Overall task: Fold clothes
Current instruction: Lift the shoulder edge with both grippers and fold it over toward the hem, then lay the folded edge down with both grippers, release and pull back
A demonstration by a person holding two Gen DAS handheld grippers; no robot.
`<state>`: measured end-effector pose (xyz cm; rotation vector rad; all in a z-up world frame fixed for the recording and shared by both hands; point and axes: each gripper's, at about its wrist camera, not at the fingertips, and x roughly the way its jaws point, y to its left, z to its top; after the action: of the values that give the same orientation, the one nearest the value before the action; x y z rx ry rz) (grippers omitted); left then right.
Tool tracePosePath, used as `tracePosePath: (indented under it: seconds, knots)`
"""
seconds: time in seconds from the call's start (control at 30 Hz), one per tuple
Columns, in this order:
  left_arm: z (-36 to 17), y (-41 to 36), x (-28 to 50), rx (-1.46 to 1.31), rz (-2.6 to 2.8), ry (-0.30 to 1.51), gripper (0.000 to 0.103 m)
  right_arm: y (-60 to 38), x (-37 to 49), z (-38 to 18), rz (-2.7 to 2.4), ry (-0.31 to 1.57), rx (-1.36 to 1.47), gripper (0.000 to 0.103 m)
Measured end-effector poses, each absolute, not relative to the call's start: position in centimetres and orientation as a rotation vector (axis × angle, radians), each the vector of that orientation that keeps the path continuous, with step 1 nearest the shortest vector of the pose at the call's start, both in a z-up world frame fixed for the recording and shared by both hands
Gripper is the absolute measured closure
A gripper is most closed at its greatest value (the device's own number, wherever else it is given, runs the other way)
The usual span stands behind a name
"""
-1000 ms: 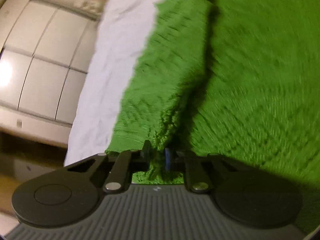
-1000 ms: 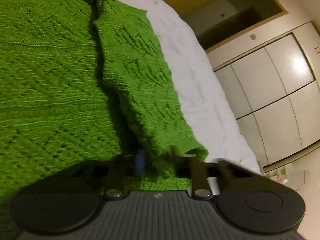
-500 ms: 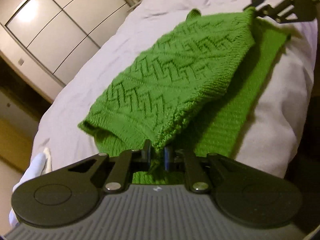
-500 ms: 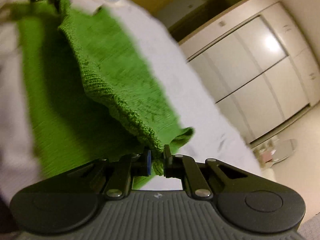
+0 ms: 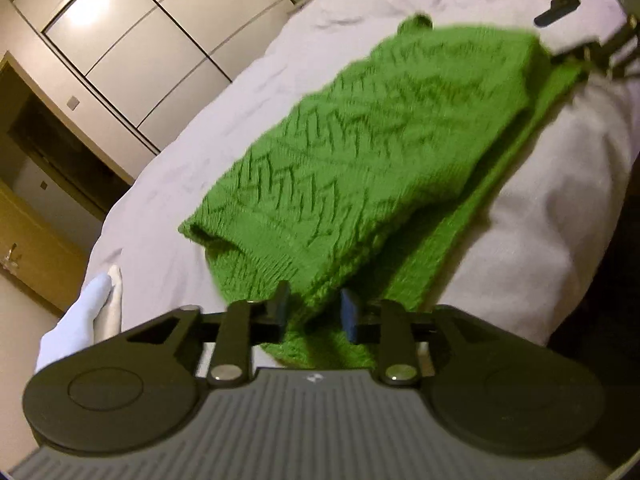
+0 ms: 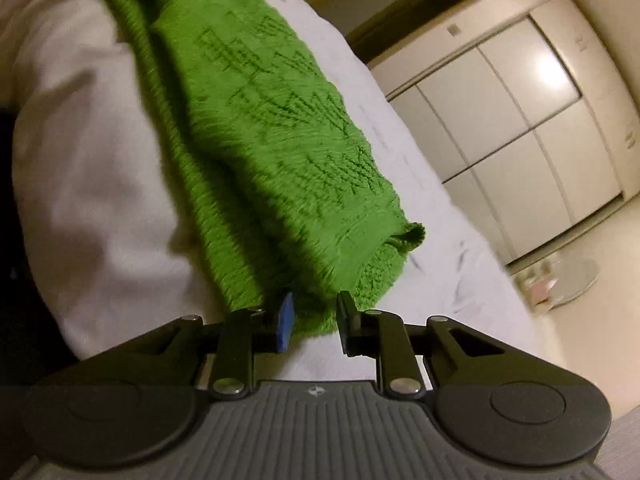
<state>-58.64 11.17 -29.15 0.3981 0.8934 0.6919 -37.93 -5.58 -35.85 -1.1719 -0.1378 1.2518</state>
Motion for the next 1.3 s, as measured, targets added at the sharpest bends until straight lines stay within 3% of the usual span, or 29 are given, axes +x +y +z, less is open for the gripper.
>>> tracePosePath:
  seconds: [0.03,0.1,0.3,0.33,0.4,0.5,0.87,1.03,1.07,1.13,1.3]
  knots:
    - [-29.0,10.8,-58.6,0.404,0.693,0.884,0.071,-5.8,-37.9,-35.7,1.254,-0.133,-1.148,0.065]
    - [-29.3,10.2,-58.2,0.421,0.696,0.887,0.071,-6.1,-38.0,-35.3,1.256,-0.149,-1.123,0.055]
    - [-31.3,8.3,-57.2,0.546,0.695,0.91,0.07,-5.3,-38.7,-35.5,1.252,-0.244,-1.193,0.051]
    - [-31.5,8.5,-57.1,0.551,0.69,0.917,0.072,-5.3,-39.0,-35.7,1.252,-0.265,-1.208,0.052]
    - [-31.8,8.8,-57.0,0.559,0.679,0.931,0.09,-5.5,-39.3,-36.2,1.256,-0.292,-1.214,0.057]
    - [-31.7,9.3,-57.0,0.546,0.672,0.935,0.094,-4.8,-39.3,-36.3,1.271,-0.279,-1.218,0.094]
    - [-32.0,8.8,-57.8,0.478,0.688,0.935,0.095,-7.5,-40.0,-36.1,1.321,-0.196,-1.132,0.094]
    - [-30.1,10.0,-59.9,0.336,0.672,0.92,0.092,-6.0,-39.3,-36.4,1.287,-0.15,-1.165,0.088]
    - [-29.4,10.5,-60.9,0.295,0.678,0.923,0.089,-6.1,-38.9,-35.7,1.297,-0.113,-1.137,0.083]
    - [-28.2,11.2,-62.1,0.245,0.709,0.916,0.088,-6.5,-37.4,-34.0,1.304,-0.003,-1.058,0.065]
    - [-24.3,13.6,-61.5,0.01,0.706,0.763,0.089,-6.1,-32.7,-28.1,1.37,0.3,-0.701,0.064]
